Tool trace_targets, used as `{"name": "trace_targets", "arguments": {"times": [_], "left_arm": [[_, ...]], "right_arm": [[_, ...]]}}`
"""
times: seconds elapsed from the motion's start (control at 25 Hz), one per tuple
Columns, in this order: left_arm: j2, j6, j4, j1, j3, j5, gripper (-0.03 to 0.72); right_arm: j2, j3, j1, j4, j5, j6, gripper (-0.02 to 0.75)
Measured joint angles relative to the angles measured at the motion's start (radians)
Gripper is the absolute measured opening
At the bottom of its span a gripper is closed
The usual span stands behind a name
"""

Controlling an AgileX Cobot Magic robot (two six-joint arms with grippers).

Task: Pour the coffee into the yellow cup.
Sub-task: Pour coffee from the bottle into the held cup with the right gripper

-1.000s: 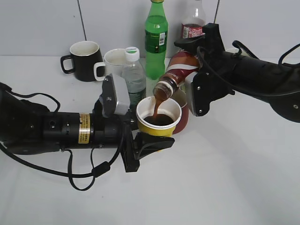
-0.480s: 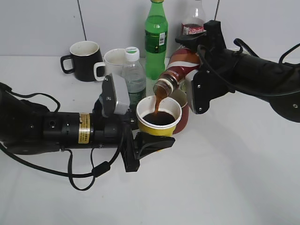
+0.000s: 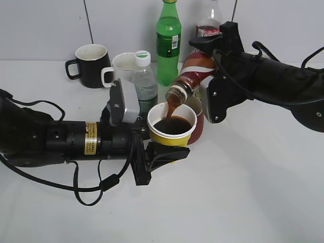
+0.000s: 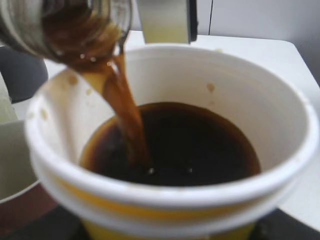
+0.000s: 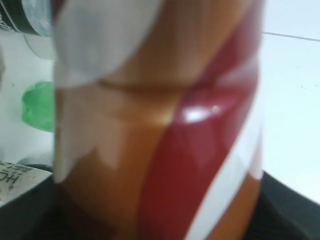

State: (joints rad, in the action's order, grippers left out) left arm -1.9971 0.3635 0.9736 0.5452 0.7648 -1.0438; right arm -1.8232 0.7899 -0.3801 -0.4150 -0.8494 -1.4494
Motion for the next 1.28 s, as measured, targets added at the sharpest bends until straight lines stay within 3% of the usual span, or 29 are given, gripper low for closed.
{"name": "trace_targets", "arguments": {"times": [0.32,0.6,0.92,1.28], "left_arm": [[0.000,0.000,0.000,0.000,0.000,0.000,0.409],[0.000,0.000,-0.002,0.000,0.000,0.000,0.408],[0.000,0.000,-0.079,-0.002,0.000,-0.033,0.408],[0.014,0.000,-0.116,-0.102,-0.001,-0.039,0.408]], "right_arm": [[0.000,0.000,0.000,0.000,-0.001,0.002,0.507],[0.000,0.000,0.000,0.000,-0.001,0.138,0.507],[0.000,0.000,0.000,0.000,-0.036,0.428,0.507],[0.000,0.000,0.000,0.084,-0.083,0.871,0.507]]}}
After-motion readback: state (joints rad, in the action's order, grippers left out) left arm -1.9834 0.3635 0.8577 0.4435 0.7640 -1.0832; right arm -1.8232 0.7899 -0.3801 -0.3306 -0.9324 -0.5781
